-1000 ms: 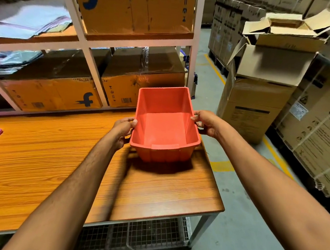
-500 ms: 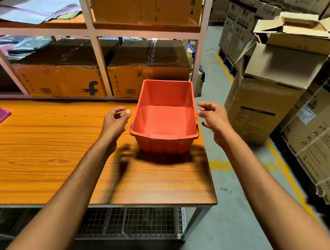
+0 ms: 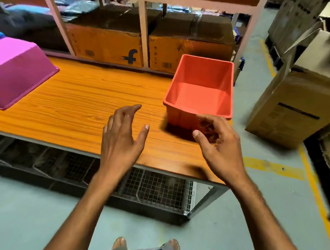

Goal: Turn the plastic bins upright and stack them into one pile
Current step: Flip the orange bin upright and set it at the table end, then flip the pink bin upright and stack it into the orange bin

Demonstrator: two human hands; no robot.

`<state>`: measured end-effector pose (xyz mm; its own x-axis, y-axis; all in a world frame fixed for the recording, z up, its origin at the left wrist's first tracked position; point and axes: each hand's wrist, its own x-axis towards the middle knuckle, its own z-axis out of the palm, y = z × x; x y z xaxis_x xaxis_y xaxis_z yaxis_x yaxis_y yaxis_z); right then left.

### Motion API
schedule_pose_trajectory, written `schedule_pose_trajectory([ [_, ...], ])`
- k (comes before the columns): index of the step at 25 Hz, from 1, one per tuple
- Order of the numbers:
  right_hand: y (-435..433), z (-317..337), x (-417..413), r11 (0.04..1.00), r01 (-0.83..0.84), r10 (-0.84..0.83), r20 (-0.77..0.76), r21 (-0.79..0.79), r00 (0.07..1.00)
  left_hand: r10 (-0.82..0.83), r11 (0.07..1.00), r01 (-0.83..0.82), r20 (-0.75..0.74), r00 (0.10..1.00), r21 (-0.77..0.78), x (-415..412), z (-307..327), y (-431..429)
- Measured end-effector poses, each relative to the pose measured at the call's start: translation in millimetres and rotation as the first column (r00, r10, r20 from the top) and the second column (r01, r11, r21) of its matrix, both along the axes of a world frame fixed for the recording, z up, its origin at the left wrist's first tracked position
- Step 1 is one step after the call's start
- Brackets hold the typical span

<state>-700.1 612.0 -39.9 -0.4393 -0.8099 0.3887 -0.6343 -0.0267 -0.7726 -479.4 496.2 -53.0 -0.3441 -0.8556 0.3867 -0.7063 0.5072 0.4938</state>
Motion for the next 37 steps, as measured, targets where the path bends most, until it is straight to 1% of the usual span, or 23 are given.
schedule_pose_trajectory([
  [1, 4.0, -3.7, 17.4, 1.000, -0.024, 0.024, 0.004, 0.007, 1.000, 0.005, 1.000, -0.004, 0.042, 0.999, -0.021, 16.2, -4.3, 6.8],
  [2, 6.3, -8.8, 41.8, 0.998, -0.054, 0.052, 0.068, 0.022, 0.996, -0.005, 1.000, 0.006, 0.061, 0.998, -0.020, 40.2, -8.3, 15.1],
  [4, 12.8, -16.5, 55.0, 0.995, -0.086, 0.069, 0.267, 0.052, 0.961, -0.038, 0.999, 0.037, 0.033, 0.999, 0.013, 44.4, -12.3, 27.7],
  [5, 13.2, -20.9, 60.7, 0.992, -0.109, 0.077, 0.348, 0.071, 0.934, -0.043, 0.998, 0.043, -0.002, 0.999, 0.045, 46.5, -12.4, 32.7],
  [7, 12.4, -26.7, 71.5, 0.984, -0.148, 0.094, 0.423, 0.097, 0.901, -0.015, 0.990, 0.027, -0.086, 0.996, 0.139, 54.2, -10.2, 40.4],
  [9, 6.1, -30.1, 112.7, 0.968, -0.221, 0.142, 0.472, 0.117, 0.870, 0.055, 0.965, -0.009, -0.169, 0.984, 0.262, 93.7, -16.6, 45.6],
  [10, 3.3, -31.3, 137.9, 0.960, -0.255, 0.159, 0.519, 0.119, 0.840, 0.092, 0.946, -0.018, -0.214, 0.972, 0.324, 117.5, -21.3, 48.5],
  [13, -3.7, -31.5, 209.2, 0.952, -0.289, 0.158, 0.646, 0.100, 0.747, 0.209, 0.873, 0.015, -0.401, 0.892, 0.488, 188.1, -31.5, 56.2],
  [14, -7.3, -32.0, 229.8, 0.950, -0.294, 0.155, 0.664, 0.102, 0.731, 0.237, 0.853, 0.022, -0.425, 0.874, 0.521, 209.1, -32.0, 56.8],
  [17, -22.2, -34.4, 288.6, 0.933, -0.342, 0.178, 0.677, 0.115, 0.714, 0.305, 0.805, 0.011, -0.429, 0.851, 0.594, 275.1, -33.4, 51.4],
  [20, -40.1, -34.1, 342.4, 0.920, -0.374, 0.212, 0.654, 0.117, 0.726, 0.366, 0.810, -0.042, -0.448, 0.816, 0.586, 334.2, -34.9, 42.1],
  [23, -61.0, -24.9, 387.1, 0.920, -0.385, 0.240, 0.668, 0.075, 0.705, 0.456, 0.802, -0.078, -0.523, 0.720, 0.592, 378.8, -29.1, 29.3],
  [27, -94.0, -17.5, 421.0, 0.911, -0.410, 0.266, 0.692, 0.047, 0.671, 0.505, 0.798, -0.051, -0.619, 0.601, 0.601, 404.2, -26.0, -3.9],
  [28, -116.6, -19.2, 429.8, 0.915, -0.402, 0.267, 0.691, 0.037, 0.672, 0.497, 0.805, -0.041, -0.636, 0.590, 0.592, 412.9, -28.1, -27.4],
  [31, -140.8, -16.0, 434.7, 0.920, -0.391, 0.259, 0.713, 0.022, 0.651, 0.478, 0.809, -0.005, -0.654, 0.586, 0.588, 417.1, -25.0, -54.2],
  [33, -183.3, -16.8, 440.2, 0.930, -0.367, 0.242, 0.719, 0.019, 0.651, 0.459, 0.830, 0.001, -0.684, 0.567, 0.558, 425.8, -21.9, -94.5],
  [37, -265.9, -11.7, 459.2, 0.936, -0.352, 0.235, 0.734, 0.006, 0.637, 0.416, 0.864, -0.002, -0.712, 0.566, 0.504, 443.4, -1.2, -177.6],
])
